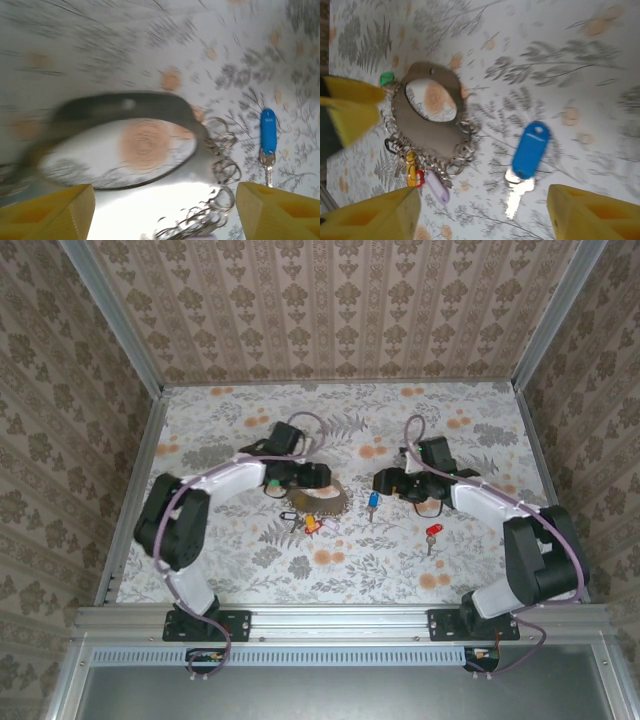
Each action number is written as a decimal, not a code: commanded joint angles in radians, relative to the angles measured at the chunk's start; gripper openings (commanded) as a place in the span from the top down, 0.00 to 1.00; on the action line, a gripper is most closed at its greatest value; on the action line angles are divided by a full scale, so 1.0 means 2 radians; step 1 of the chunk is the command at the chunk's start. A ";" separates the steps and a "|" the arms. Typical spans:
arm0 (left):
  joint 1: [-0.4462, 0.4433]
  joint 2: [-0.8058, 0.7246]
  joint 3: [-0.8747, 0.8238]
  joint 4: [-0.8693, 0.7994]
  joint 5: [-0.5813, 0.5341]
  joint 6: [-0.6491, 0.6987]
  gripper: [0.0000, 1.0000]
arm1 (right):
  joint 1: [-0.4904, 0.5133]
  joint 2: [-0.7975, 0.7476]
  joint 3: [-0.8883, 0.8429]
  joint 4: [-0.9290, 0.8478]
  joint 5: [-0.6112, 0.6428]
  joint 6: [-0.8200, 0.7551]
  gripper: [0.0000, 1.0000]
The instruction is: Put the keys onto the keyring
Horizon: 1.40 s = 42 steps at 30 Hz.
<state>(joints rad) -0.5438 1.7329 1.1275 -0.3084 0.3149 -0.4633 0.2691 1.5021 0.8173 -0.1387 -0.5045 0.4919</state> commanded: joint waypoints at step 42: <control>0.047 -0.007 -0.098 0.015 -0.006 -0.016 0.45 | 0.115 0.166 0.019 0.199 0.079 0.183 0.75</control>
<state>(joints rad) -0.4442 1.7256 0.9459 -0.2165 0.3447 -0.5003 0.4973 1.8370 0.8738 0.2237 -0.4068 0.8639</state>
